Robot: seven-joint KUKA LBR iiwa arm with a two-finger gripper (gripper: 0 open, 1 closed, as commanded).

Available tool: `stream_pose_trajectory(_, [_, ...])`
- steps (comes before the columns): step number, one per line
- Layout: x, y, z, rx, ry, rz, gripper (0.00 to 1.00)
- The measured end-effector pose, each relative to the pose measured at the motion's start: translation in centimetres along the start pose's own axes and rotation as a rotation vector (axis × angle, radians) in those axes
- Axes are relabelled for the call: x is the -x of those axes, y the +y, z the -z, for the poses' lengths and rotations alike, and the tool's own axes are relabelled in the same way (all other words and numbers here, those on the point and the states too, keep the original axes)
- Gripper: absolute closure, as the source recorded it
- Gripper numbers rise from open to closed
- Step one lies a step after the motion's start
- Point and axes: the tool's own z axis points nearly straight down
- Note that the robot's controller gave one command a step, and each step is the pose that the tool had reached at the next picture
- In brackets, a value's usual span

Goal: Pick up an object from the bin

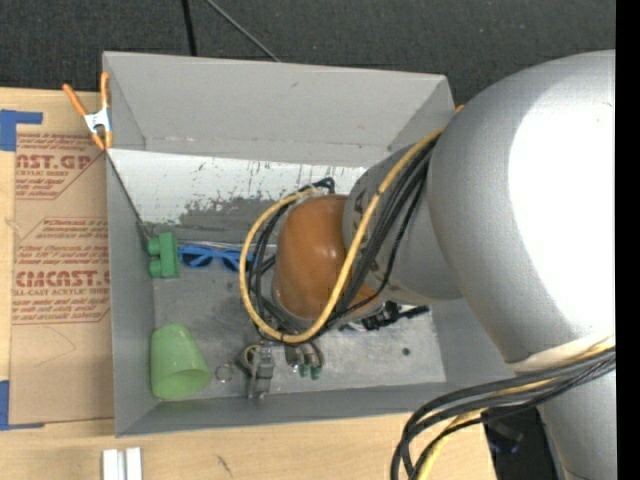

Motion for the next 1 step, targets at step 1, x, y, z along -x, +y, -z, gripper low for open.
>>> stream_pose_trajectory(1, [5.34, -4.46, 14.58, 0.0, -0.007, -0.012, 1.0])
